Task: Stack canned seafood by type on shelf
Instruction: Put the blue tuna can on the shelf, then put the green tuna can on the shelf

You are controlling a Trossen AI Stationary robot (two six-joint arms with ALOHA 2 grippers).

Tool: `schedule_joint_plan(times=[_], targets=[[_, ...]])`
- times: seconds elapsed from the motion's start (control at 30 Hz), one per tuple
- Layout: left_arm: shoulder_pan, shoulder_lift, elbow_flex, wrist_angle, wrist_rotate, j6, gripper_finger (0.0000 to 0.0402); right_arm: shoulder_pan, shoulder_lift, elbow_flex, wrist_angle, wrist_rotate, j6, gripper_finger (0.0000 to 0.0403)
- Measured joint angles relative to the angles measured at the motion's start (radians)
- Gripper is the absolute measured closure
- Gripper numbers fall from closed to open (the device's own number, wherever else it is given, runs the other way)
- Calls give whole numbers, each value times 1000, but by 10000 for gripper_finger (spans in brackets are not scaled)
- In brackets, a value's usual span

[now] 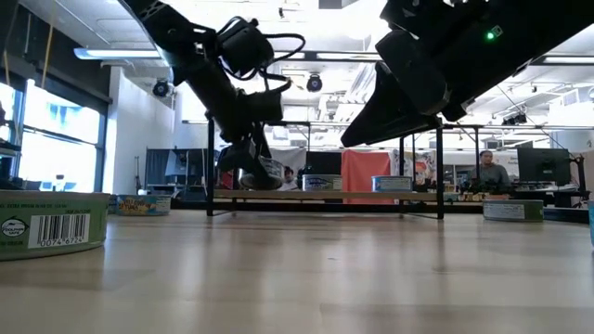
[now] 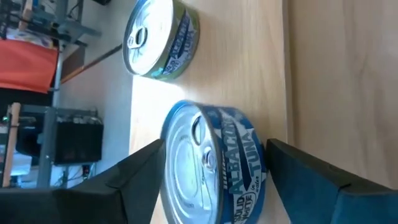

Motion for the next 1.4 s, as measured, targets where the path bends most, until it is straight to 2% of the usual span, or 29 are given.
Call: schedule_joint_plan(times=[0.27, 0.6, 0.93, 1.07, 1.27, 1.4], targets=[[51, 2, 0, 11, 26, 0, 169, 0, 0, 0, 0, 0, 0, 149], [143, 2, 0, 47, 36, 27, 169, 0, 0, 0, 0, 0, -3, 149], [163, 3, 0, 109, 31, 64, 170, 0, 0, 0, 0, 0, -1, 149], [132, -15, 0, 108, -12, 12, 170, 0, 0, -7, 0, 0, 1, 149], [12, -115, 0, 110, -32, -71, 170, 0, 0, -49, 10, 9, 75, 149], [-107, -209, 0, 94, -35, -126, 170, 3, 0, -110, 130, 71, 140, 149]])
